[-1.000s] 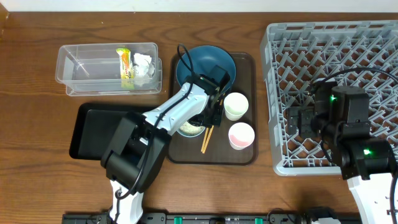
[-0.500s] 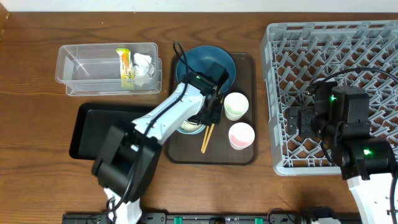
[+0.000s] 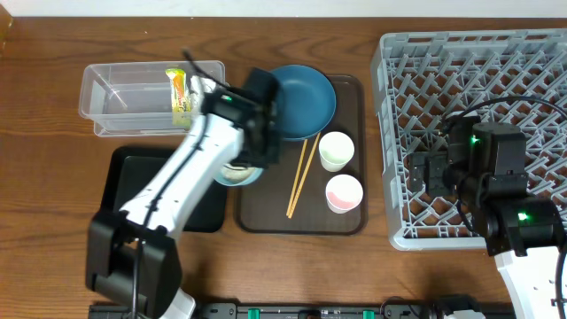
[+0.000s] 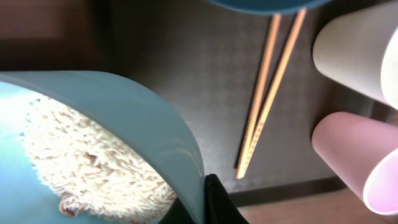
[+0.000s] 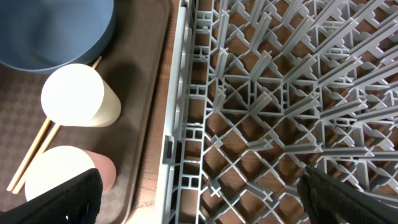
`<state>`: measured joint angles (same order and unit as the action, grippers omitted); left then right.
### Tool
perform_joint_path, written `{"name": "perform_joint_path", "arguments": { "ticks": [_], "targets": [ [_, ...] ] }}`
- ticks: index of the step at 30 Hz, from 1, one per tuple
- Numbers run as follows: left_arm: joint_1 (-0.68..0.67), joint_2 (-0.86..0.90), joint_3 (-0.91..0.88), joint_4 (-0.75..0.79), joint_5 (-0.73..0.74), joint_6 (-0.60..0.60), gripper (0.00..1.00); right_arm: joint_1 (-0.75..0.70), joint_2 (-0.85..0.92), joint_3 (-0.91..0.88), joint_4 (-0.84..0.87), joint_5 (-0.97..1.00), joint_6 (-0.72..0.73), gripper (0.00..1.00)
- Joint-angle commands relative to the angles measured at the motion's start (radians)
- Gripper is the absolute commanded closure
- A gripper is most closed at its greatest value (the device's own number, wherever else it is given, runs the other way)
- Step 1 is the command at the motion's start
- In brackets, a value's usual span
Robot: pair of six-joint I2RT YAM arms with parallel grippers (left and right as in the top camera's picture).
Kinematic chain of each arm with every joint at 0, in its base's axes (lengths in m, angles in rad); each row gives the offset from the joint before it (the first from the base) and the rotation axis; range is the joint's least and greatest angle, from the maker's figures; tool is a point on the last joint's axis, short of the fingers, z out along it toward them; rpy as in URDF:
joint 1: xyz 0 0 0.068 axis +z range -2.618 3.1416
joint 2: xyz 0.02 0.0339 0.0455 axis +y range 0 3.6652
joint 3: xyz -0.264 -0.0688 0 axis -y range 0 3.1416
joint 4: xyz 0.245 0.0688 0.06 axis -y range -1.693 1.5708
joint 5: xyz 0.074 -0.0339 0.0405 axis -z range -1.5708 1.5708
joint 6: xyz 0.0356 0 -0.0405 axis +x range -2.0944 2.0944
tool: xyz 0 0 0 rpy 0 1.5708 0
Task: Sort waste into correct bins and load items into the dishwasher rack
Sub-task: 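Lift the bowl over the black tray and tip out the rice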
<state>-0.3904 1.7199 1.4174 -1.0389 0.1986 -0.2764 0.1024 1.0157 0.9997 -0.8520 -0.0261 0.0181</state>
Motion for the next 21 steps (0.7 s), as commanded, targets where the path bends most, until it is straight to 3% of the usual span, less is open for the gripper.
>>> {"name": "perform_joint_path", "arguments": {
  "ticks": [1, 11, 21],
  "targets": [
    [0.106, -0.024, -0.006, -0.015, 0.164, 0.085, 0.94, 0.008, -0.01, 0.02, -0.002, 0.0, 0.011, 0.01],
    [0.431, -0.024, -0.094, -0.022, 0.489, 0.273, 0.94, 0.007, -0.01, 0.02, -0.002, 0.0, 0.011, 0.01],
    [0.712, 0.002, -0.22, 0.008, 0.912, 0.52, 0.94, 0.008, -0.01, 0.02, -0.002, 0.0, 0.011, 0.01]
  ]
}}
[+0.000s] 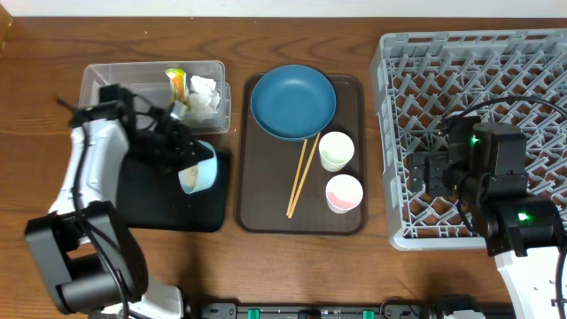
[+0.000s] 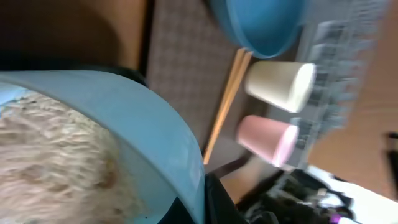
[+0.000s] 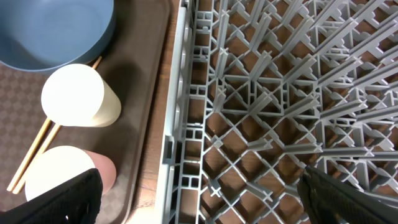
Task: Sort waste into correct bins and load items into the dishwasher rack
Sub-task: 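Lift the bowl over the black tray and tip out the rice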
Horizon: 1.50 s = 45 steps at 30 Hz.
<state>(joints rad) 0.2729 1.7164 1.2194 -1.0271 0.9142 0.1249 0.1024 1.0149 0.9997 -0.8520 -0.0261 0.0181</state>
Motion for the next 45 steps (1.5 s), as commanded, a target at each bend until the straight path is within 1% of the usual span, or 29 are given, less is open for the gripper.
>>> {"name": "perform_joint_path", "arguments": {
  "ticks": [1, 7, 16, 18, 29, 34, 36, 38, 39, 40, 41, 42, 43, 44, 45],
  "targets": [
    [0.068, 0.011, -0.031, -0.004, 0.22, 0.135, 0.94, 0.007, -0.009, 0.02, -0.002, 0.0, 0.011, 0.01],
    [0.169, 0.058, -0.075, -0.004, 0.343, 0.174, 0.94, 0.008, -0.009, 0.02, -0.002, 0.0, 0.011, 0.01],
    [0.253, 0.167, -0.135, -0.016, 0.65, 0.169, 0.94, 0.007, -0.009, 0.02, -0.002, 0.0, 0.011, 0.01],
    [0.258, 0.179, -0.138, -0.019, 0.659, 0.146, 0.94, 0.007, -0.009, 0.02, -0.002, 0.0, 0.011, 0.01],
    [0.26, 0.181, -0.138, -0.038, 0.659, 0.143, 0.94, 0.008, -0.009, 0.02, -0.002, 0.0, 0.011, 0.01],
    [0.26, 0.181, -0.138, 0.016, 0.645, 0.143, 0.94, 0.008, -0.009, 0.02, -0.002, 0.0, 0.011, 0.01],
    [0.26, 0.181, -0.138, -0.008, 0.65, 0.132, 0.94, 0.008, -0.009, 0.02, -0.002, 0.0, 0.011, 0.01],
    [0.26, 0.18, -0.138, -0.033, 0.655, 0.163, 0.94, 0.008, -0.009, 0.02, -0.003, 0.0, 0.011, 0.01],
    [0.262, 0.18, -0.137, -0.01, 0.632, 0.181, 0.94, 0.008, -0.009, 0.02, -0.003, 0.0, 0.011, 0.01],
    [0.266, 0.18, -0.137, 0.025, 0.596, 0.165, 0.94, 0.008, -0.009, 0.02, -0.003, 0.0, 0.011, 0.01],
    [0.272, 0.181, -0.137, 0.053, 0.553, 0.095, 0.94, 0.007, -0.009, 0.02, -0.002, 0.0, 0.011, 0.01],
    [0.275, 0.181, -0.137, 0.055, 0.555, 0.042, 0.94, 0.008, -0.009, 0.02, -0.001, 0.0, 0.011, 0.01],
    [0.276, 0.181, -0.137, 0.044, 0.6, 0.041, 0.94, 0.008, -0.009, 0.02, -0.001, 0.0, 0.011, 0.01],
    [0.276, 0.179, -0.137, 0.027, 0.66, 0.087, 0.94, 0.008, -0.009, 0.02, -0.002, 0.0, 0.011, 0.01],
    [0.276, 0.178, -0.135, 0.023, 0.657, 0.107, 0.94, 0.007, -0.009, 0.02, -0.005, 0.0, 0.011, 0.01]
  ]
}}
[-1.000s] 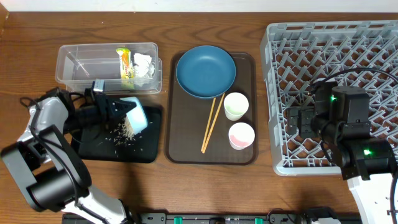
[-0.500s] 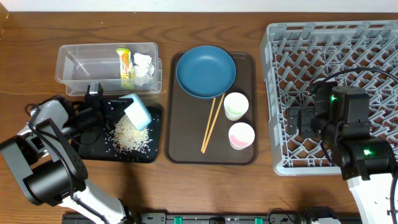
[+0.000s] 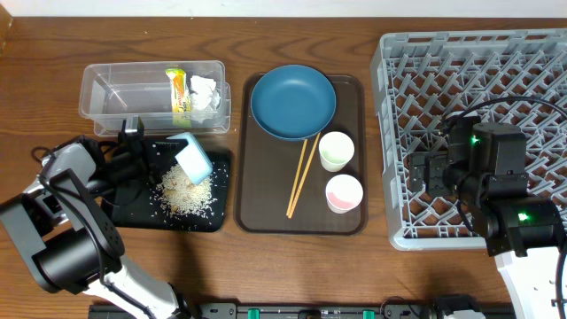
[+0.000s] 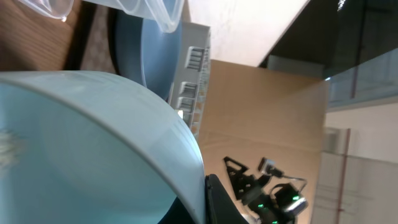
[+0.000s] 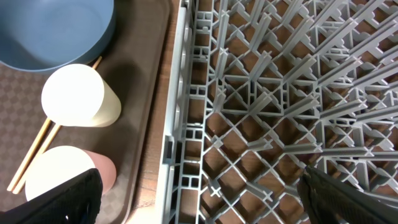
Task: Sort waste into correct bins and load items into the dishwasher rack
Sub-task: 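Lift the bowl over the black tray and tip out the rice, then return the emptied bowl with the left gripper to the brown tray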
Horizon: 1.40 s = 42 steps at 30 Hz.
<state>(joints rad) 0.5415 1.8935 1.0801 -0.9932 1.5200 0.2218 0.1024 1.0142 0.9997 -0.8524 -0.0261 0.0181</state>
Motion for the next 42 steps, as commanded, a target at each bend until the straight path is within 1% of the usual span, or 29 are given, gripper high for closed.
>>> {"name": "perform_joint_path", "arguments": {
  "ticks": [1, 2, 3, 4, 5, 6, 7, 8, 9, 10, 11, 12, 13, 14, 16, 18, 20, 23, 25, 30, 33, 35, 36, 40, 42],
  "targets": [
    [0.008, 0.001, 0.005, 0.008, 0.033, 0.021, 0.94, 0.008, -0.008, 0.02, -0.005, 0.0, 0.011, 0.01],
    [0.01, 0.002, 0.005, 0.034, -0.021, 0.008, 0.94, 0.008, -0.008, 0.02, -0.004, 0.0, 0.011, 0.01],
    [0.013, 0.002, 0.005, 0.054, -0.074, -0.039, 0.94, 0.007, -0.008, 0.02, -0.003, 0.0, 0.011, 0.01],
    [0.014, 0.002, 0.005, 0.051, -0.092, -0.096, 0.94, 0.008, -0.008, 0.02, 0.0, 0.0, 0.011, 0.01],
    [0.013, 0.002, 0.005, 0.029, -0.05, -0.083, 0.94, 0.007, -0.008, 0.02, 0.0, 0.0, 0.011, 0.01],
    [0.011, 0.001, 0.005, 0.01, -0.004, -0.03, 0.94, 0.008, -0.008, 0.02, -0.002, 0.0, 0.011, 0.01],
    [0.012, 0.001, 0.005, 0.004, 0.018, 0.012, 0.94, 0.008, -0.008, 0.02, -0.005, 0.0, 0.011, 0.01],
    [0.015, 0.001, 0.005, 0.023, 0.005, 0.013, 0.94, 0.008, -0.008, 0.02, -0.007, 0.0, 0.011, 0.01],
    [0.021, 0.001, 0.005, 0.047, -0.023, -0.006, 0.94, 0.008, -0.008, 0.02, -0.007, 0.0, 0.011, 0.01],
    [0.027, 0.001, 0.005, 0.061, -0.055, -0.077, 0.94, 0.008, -0.008, 0.02, -0.006, 0.0, 0.011, 0.01],
    [0.032, 0.001, 0.005, 0.049, -0.037, -0.126, 0.94, 0.008, -0.008, 0.02, -0.005, 0.0, 0.011, 0.01],
    [0.031, 0.0, 0.005, 0.023, 0.037, -0.094, 0.94, 0.008, -0.008, 0.02, -0.005, 0.0, 0.011, 0.01],
    [0.031, -0.003, 0.007, -0.004, 0.052, -0.053, 0.94, 0.008, -0.008, 0.02, -0.008, 0.0, 0.011, 0.01],
    [0.031, -0.007, 0.008, 0.002, 0.048, -0.026, 0.94, 0.008, -0.008, 0.02, -0.011, 0.0, 0.011, 0.01],
    [0.034, -0.006, 0.008, 0.044, -0.03, -0.047, 0.94, 0.008, -0.008, 0.02, -0.012, 0.0, 0.011, 0.01],
    [0.034, -0.008, 0.008, 0.04, -0.113, -0.072, 0.94, 0.008, -0.008, 0.02, -0.01, 0.0, 0.011, 0.01],
    [0.024, -0.018, 0.009, 0.004, -0.141, -0.011, 0.94, 0.008, -0.008, 0.02, -0.011, 0.0, 0.011, 0.01],
    [-0.002, -0.055, 0.009, -0.024, -0.145, 0.087, 0.94, 0.008, -0.008, 0.02, -0.011, 0.0, 0.011, 0.01],
    [-0.015, -0.098, 0.009, -0.021, -0.157, 0.097, 0.94, 0.008, -0.008, 0.02, -0.011, 0.0, 0.011, 0.01],
    [-0.054, -0.257, 0.022, 0.004, -0.256, 0.095, 0.94, 0.008, -0.008, 0.02, -0.012, 0.0, 0.011, 0.01],
    [-0.096, -0.355, 0.023, 0.019, -0.344, 0.072, 0.94, 0.008, -0.008, 0.02, -0.011, 0.0, 0.011, 0.01],
    [-0.147, -0.411, 0.023, 0.035, -0.432, 0.037, 0.94, 0.008, -0.008, 0.02, -0.011, 0.0, 0.011, 0.01],
    [-0.181, -0.434, 0.023, 0.049, -0.473, 0.024, 0.92, 0.008, -0.008, 0.02, -0.011, 0.0, 0.011, 0.01],
    [-0.35, -0.486, 0.023, 0.129, -0.659, -0.097, 0.93, 0.007, -0.008, 0.02, -0.011, 0.0, 0.011, 0.01],
    [-0.451, -0.491, 0.023, 0.171, -0.746, -0.137, 0.93, 0.008, -0.008, 0.02, -0.011, 0.0, 0.011, 0.01]
  ]
}}
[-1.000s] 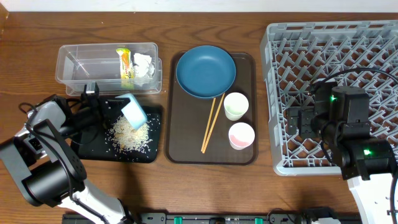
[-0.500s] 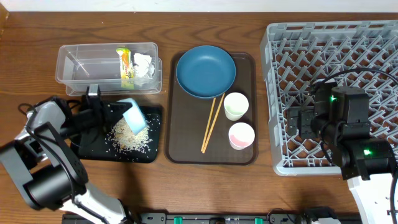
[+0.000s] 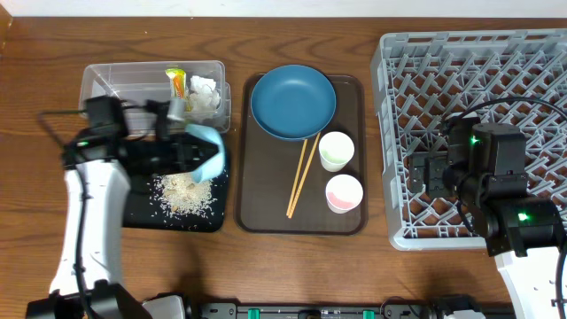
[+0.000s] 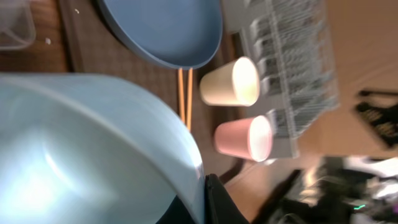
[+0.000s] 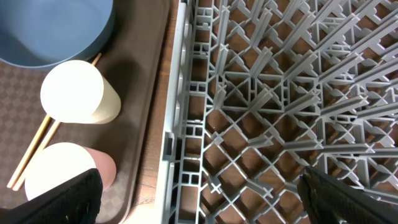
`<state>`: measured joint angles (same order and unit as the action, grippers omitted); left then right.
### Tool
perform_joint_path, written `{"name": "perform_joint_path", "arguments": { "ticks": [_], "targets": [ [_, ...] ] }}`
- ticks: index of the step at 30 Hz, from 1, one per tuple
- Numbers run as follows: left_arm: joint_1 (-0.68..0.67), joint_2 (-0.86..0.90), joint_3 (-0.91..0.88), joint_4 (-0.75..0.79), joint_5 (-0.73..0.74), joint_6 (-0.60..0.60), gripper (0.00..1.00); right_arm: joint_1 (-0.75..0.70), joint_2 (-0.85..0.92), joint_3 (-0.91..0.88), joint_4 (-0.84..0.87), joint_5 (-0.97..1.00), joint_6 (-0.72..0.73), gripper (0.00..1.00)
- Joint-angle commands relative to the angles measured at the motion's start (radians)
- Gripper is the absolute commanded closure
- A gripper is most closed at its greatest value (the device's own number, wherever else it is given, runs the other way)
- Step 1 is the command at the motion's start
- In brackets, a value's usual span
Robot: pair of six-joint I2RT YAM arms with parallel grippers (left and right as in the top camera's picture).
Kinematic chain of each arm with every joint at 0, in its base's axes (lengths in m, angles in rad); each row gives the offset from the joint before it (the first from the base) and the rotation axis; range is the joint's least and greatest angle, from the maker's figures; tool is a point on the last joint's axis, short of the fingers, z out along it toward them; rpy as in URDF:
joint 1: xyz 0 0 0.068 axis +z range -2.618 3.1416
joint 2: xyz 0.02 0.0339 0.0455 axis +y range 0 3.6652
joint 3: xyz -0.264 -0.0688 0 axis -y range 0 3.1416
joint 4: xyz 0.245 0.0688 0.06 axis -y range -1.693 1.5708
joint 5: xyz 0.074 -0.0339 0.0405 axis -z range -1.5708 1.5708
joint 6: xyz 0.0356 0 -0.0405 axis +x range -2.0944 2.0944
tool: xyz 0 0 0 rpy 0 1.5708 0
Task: Sort waste into correct bins and load items into the dishwasher rack
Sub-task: 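Return the emptied bowl with the left gripper to the brown tray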
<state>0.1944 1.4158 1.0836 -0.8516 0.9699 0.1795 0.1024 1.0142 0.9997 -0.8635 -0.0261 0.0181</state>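
My left gripper [image 3: 188,152] is shut on the rim of a light blue bowl [image 3: 208,152], held tilted and empty over the right end of the black tray [image 3: 142,213]; the bowl [image 4: 93,149] fills the left wrist view. Rice [image 3: 184,190] lies spilled on that tray. On the brown tray [image 3: 266,213] sit a dark blue plate [image 3: 293,101], chopsticks [image 3: 301,175], a cream cup [image 3: 337,150] and a pink cup [image 3: 344,192]. My right gripper [image 5: 199,193] hangs open over the left part of the grey dishwasher rack [image 3: 478,71].
A clear plastic bin [image 3: 115,93] at the back left holds a wrapper [image 3: 178,87] and crumpled paper [image 3: 205,91]. The rack's left wall [image 5: 180,112] stands right beside the brown tray.
The left arm has moved right and the bowl now sits over the black tray's right edge, nearer the brown tray. Rice stays on the black tray. The right arm has not moved.
My left gripper held the bowl full of rice on the brown tray. Then it held it over the black tray. Later the bowl was tipped and rice lay on the black tray. Now the empty bowl is at that tray's right end.
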Motion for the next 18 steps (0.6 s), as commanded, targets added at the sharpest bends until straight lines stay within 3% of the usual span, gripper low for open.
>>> {"name": "perform_joint_path", "arguments": {
  "ticks": [1, 8, 12, 18],
  "targets": [
    [-0.159, -0.011, 0.019, 0.052, -0.235, -0.109, 0.93, 0.008, -0.008, 0.02, 0.0, 0.0, 0.011, 0.01],
    [-0.495, 0.035, 0.019, 0.175, -0.554, -0.198, 0.92, 0.008, -0.008, 0.02, -0.001, 0.0, 0.011, 0.01],
    [-0.623, 0.096, 0.019, 0.225, -0.7, -0.208, 0.92, 0.008, -0.008, 0.02, -0.001, 0.0, 0.011, 0.01],
    [-0.717, 0.212, 0.019, 0.267, -0.747, -0.208, 0.91, 0.007, -0.008, 0.02, -0.001, 0.0, 0.011, 0.01]
  ]
}}
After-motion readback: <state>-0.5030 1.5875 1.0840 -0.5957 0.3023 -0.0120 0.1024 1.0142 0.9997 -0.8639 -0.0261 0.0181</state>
